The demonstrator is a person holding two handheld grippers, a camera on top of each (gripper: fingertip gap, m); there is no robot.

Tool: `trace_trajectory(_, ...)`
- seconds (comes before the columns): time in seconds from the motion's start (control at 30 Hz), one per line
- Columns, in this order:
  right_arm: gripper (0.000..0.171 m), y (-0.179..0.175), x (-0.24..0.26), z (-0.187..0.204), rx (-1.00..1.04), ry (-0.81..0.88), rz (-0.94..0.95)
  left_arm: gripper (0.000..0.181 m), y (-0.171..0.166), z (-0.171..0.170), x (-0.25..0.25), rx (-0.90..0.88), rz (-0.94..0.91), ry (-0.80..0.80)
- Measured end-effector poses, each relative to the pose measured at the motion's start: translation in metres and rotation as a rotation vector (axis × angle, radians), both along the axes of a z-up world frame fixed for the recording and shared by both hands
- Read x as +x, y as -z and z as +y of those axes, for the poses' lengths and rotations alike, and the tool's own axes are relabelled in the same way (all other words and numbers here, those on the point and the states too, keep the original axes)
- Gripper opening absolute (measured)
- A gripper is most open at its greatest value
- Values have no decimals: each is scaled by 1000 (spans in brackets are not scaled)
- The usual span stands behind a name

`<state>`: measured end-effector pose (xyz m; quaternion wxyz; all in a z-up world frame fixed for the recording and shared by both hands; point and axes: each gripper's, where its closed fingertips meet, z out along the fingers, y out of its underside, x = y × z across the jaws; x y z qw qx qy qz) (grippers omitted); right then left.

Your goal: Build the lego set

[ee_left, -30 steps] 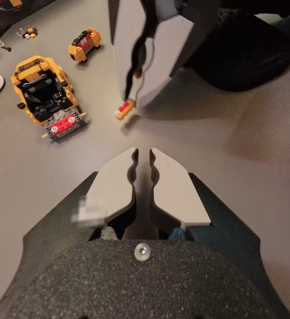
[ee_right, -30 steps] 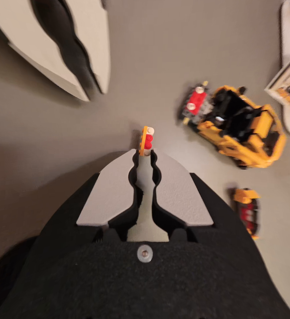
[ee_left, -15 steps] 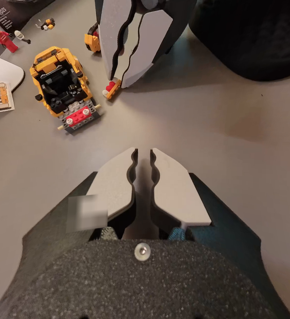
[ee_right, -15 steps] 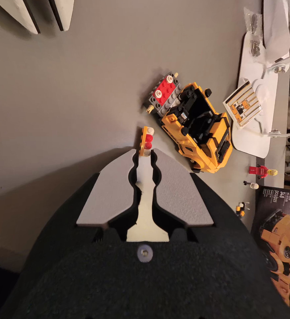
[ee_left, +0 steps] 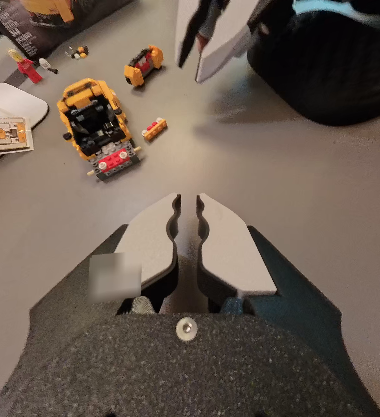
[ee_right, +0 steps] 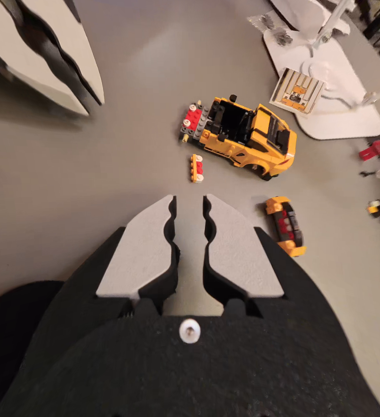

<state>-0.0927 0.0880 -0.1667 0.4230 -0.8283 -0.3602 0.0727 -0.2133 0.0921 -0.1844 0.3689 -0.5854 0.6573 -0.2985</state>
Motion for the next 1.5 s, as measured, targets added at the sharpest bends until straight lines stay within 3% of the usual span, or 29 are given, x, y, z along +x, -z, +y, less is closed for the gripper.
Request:
trace_trajectory(0.27, 33, 37, -17, 38, -255, 79, 30, 6, -29, 15, -4, -60, -168, -72)
trace_trajectory(0.3, 32, 40, -21, 41, -272, 57, 30, 6, -29, 17, -4, -55, -165, -83)
trace_trajectory(0.37, 13, 42, -21, 45, -255, 14, -16, 6, -29, 19, -5, -44, -168, -94)
trace_trajectory(0.57, 13, 37, -62, -3, -179, -389, -156, 6, -27, 21, -6, -48, -158, -98)
trace_trajectory(0.7, 13, 40, -74, -11, -159, -440, -195, 7, -25, 20, -6, -46, -146, -96)
trace_trajectory(0.83, 25, 31, -75, -7, -141, -425, -144, 8, -27, 21, -6, -51, -159, -98)
trace_trajectory(1.03, 29, -20, -70, 14, 71, -310, 121, 10, -45, 29, -4, -104, -240, -132)
trace_trajectory(1.2, 32, -73, -43, 52, 367, -40, 358, 9, -93, 61, 8, -72, -367, -215)
trace_trajectory(1.37, 12, -79, -10, 63, 486, 142, 368, 3, -132, 106, 30, -137, -507, -323)
trace_trajectory(1.5, 0, -76, 6, 67, 501, 218, 370, 0, -118, 130, 32, -165, -565, -392)
